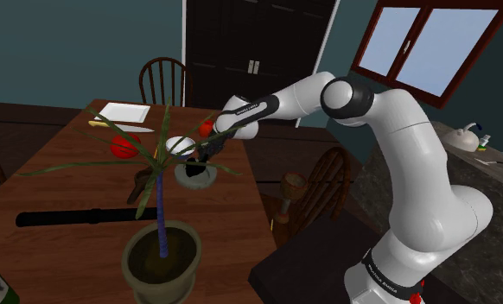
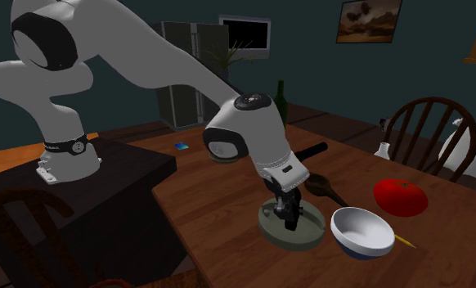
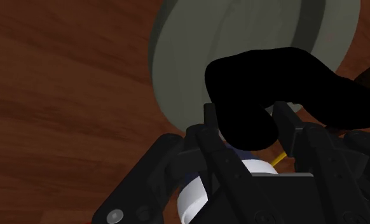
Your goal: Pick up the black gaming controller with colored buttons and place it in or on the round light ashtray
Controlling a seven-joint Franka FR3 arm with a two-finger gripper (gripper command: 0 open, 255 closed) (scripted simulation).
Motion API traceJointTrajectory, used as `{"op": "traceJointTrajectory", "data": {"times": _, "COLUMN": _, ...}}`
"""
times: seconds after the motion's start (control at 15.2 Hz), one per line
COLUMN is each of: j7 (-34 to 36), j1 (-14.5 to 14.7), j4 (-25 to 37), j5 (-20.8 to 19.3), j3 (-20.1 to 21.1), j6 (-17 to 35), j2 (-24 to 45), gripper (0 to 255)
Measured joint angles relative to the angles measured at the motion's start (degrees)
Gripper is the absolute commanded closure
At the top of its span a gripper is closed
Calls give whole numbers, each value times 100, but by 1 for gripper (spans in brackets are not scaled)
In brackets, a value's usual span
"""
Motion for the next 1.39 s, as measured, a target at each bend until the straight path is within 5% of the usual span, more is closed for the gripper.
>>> {"op": "traceJointTrajectory", "data": {"times": 0.2, "j7": -7, "j1": -4, "j4": -29, "j5": 0, "j3": 8, "j6": 29, "j2": 0, "gripper": 255}}
{"op": "traceJointTrajectory", "data": {"times": 0.26, "j7": -2, "j1": 5, "j4": -16, "j5": -3, "j3": 4, "j6": 34, "j2": 10, "gripper": 0}}
{"op": "traceJointTrajectory", "data": {"times": 1.39, "j7": -77, "j1": -346, "j4": -585, "j5": 114, "j3": 172, "j6": -185, "j2": -636, "gripper": 0}}
